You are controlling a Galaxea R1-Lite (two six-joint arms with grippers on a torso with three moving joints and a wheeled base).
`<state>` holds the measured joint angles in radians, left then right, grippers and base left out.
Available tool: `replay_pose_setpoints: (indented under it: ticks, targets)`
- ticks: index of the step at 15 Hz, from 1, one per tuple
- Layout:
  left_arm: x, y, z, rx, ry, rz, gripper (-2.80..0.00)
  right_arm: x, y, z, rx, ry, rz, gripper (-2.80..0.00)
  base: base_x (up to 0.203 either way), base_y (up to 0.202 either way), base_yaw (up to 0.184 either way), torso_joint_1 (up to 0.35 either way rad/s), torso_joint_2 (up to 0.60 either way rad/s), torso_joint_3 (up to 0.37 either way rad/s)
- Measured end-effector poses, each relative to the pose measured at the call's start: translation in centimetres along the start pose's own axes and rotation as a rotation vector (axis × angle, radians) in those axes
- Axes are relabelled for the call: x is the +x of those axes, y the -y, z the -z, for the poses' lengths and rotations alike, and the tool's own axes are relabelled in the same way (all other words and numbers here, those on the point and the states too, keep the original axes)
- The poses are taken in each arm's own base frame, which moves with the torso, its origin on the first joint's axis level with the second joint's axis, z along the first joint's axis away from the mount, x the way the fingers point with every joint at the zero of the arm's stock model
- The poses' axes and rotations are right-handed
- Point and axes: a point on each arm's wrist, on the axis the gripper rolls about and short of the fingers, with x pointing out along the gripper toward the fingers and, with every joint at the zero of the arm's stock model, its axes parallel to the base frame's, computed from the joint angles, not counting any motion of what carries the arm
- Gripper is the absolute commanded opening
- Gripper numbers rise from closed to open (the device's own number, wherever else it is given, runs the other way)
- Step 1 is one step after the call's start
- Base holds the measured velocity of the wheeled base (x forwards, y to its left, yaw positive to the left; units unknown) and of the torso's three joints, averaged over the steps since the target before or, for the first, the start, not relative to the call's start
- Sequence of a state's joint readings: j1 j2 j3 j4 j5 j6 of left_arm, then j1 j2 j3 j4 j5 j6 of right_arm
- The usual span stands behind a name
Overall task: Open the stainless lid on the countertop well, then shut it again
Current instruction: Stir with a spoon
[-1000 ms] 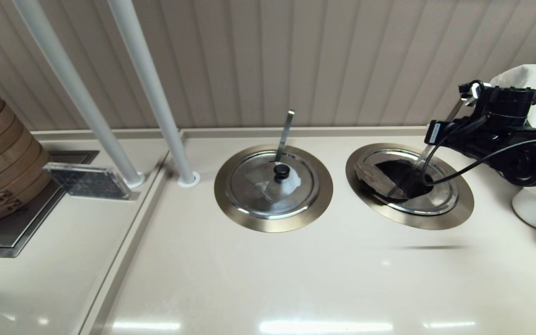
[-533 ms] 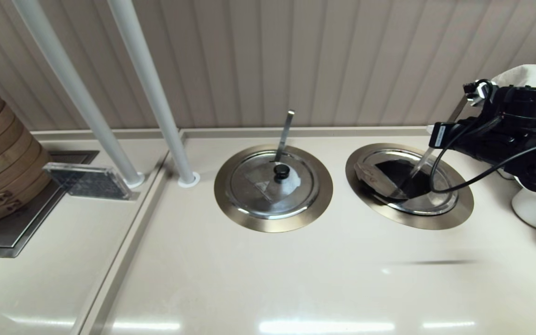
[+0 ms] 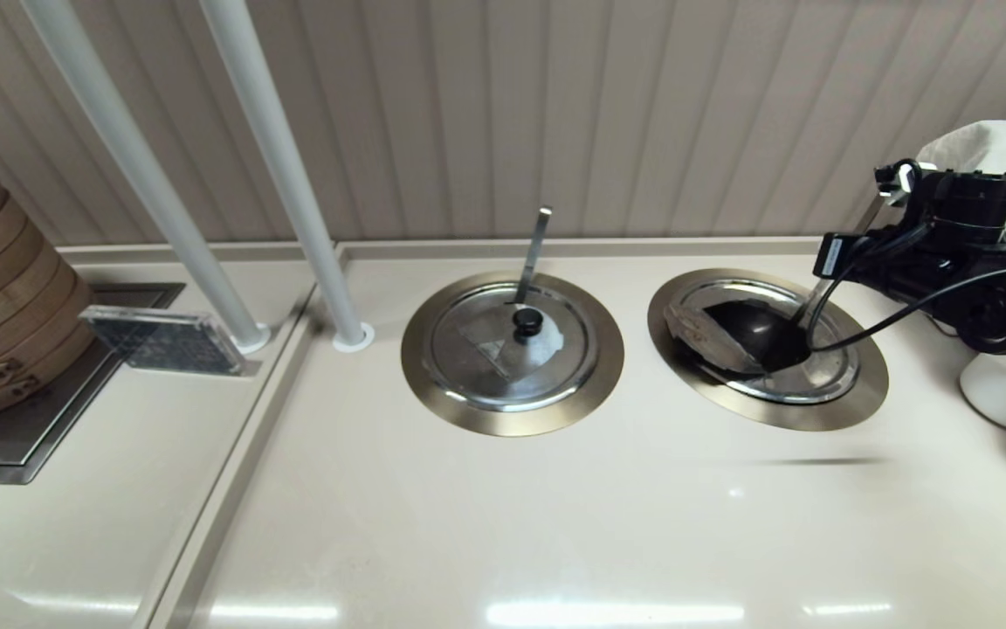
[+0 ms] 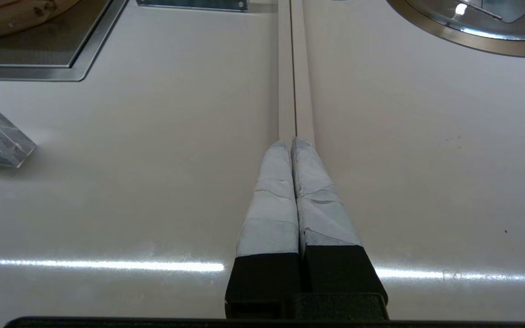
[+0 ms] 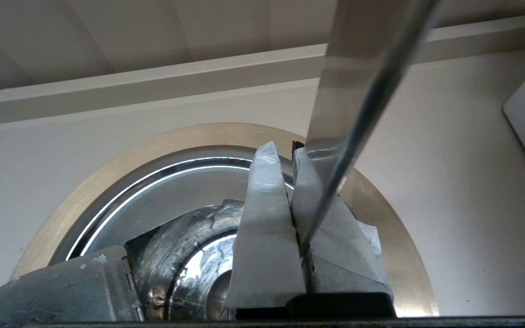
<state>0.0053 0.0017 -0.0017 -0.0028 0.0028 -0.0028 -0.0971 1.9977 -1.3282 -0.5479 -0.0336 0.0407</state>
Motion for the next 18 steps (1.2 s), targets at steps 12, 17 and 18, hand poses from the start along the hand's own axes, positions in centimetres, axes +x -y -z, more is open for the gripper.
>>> replay_pose_setpoints:
  ticks: [12,17,18]
  targets:
    - [0.0,0.0,0.0,0.000,0.000,0.000,-2.80,2.1,-2.0,0.8,0.074,-0.026,0.056,0.00,0.000,0.000,0.000,0.000,0.00,0.000]
    - [0.0,0.0,0.0,0.000,0.000,0.000,-2.80,2.4,-2.6,1.5,0.062,-0.068,0.052,0.00,0.000,0.000,0.000,0.000,0.00,0.000]
    - [0.0,0.0,0.0,0.000,0.000,0.000,-2.80,2.2,-2.8,1.5,0.060,-0.076,0.048,0.00,0.000,0.000,0.000,0.000,0.00,0.000]
